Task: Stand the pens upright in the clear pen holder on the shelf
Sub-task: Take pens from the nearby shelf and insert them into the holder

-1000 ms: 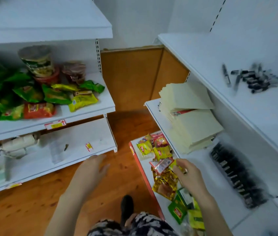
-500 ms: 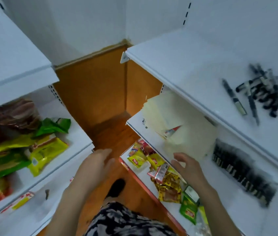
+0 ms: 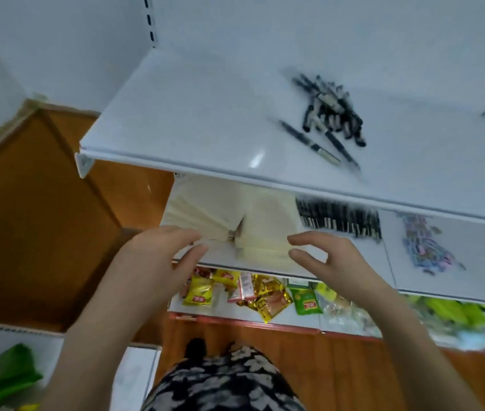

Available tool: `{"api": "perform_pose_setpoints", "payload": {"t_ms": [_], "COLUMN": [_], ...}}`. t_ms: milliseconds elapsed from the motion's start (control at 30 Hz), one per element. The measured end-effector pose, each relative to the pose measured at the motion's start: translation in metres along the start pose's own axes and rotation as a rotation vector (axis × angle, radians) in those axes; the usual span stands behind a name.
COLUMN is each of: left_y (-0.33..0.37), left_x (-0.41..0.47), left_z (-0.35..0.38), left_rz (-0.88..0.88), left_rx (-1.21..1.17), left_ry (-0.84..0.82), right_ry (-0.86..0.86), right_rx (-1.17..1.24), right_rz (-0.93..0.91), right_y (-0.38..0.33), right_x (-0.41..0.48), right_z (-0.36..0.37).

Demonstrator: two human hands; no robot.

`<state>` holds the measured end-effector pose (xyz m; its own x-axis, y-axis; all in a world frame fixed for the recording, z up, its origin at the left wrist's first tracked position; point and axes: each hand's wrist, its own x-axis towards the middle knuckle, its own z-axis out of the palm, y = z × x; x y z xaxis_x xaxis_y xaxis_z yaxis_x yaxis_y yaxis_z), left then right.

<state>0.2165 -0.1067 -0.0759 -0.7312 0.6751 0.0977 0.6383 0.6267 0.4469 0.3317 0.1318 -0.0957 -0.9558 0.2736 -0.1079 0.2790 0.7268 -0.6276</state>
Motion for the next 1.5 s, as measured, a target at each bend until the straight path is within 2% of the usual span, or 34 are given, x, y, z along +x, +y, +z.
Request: {"api": "perform_pose_setpoints", "payload": {"t_ms": [133, 300, 467, 633, 833, 1000, 1167, 1300, 1500], "left_y": [0.025, 0.048, 0.083, 0.120, 0.144, 0.128, 0.117, 0.125, 0.137], "left_x": [0.022, 0.067, 0.121, 0.162, 0.193, 0.221, 0.254, 0.282, 0.302], "left_z": [-0.017, -0.023, -0.012, 0.021, 0.045, 0.042, 0.032, 0.036, 0.050], "left_rz": [0.170, 0.239, 0.099, -0.045, -0.085, -0.042, -0.015, -0.065, -0.124], "left_rx": [-0.003, 0.026, 0.024, 0.212, 0.319, 0.130, -0.008, -0.164, -0.213], "left_ry": [0.031, 0.179, 0.172, 0.062, 0.081, 0.086, 0.014, 0.023, 0.072], "right_ry": [0.076, 0.204, 0.320, 0.363, 0.370, 0.335, 0.308, 0.303, 0.302], "right_rx": [0.036, 0.071, 0.017, -0.087, -0.115, -0.134, -0.137, -0.122, -0.074], "right_rz": [-0.046, -0.114, -0.099, -0.021, 0.054, 0.122, 0.186, 0.192, 0.225], "right_y": [-0.025, -0.036, -0.014, 0.016, 0.030, 0.027, 0.019, 0.017, 0.021], "right_x": [-0.014, -0.007, 0.029, 0.075, 0.126, 0.157, 0.169, 0.172, 0.175], "right_z": [-0.041, -0.092, -0.134, -0.157, -0.162, -0.156, -0.153, -0.153, -0.153]}}
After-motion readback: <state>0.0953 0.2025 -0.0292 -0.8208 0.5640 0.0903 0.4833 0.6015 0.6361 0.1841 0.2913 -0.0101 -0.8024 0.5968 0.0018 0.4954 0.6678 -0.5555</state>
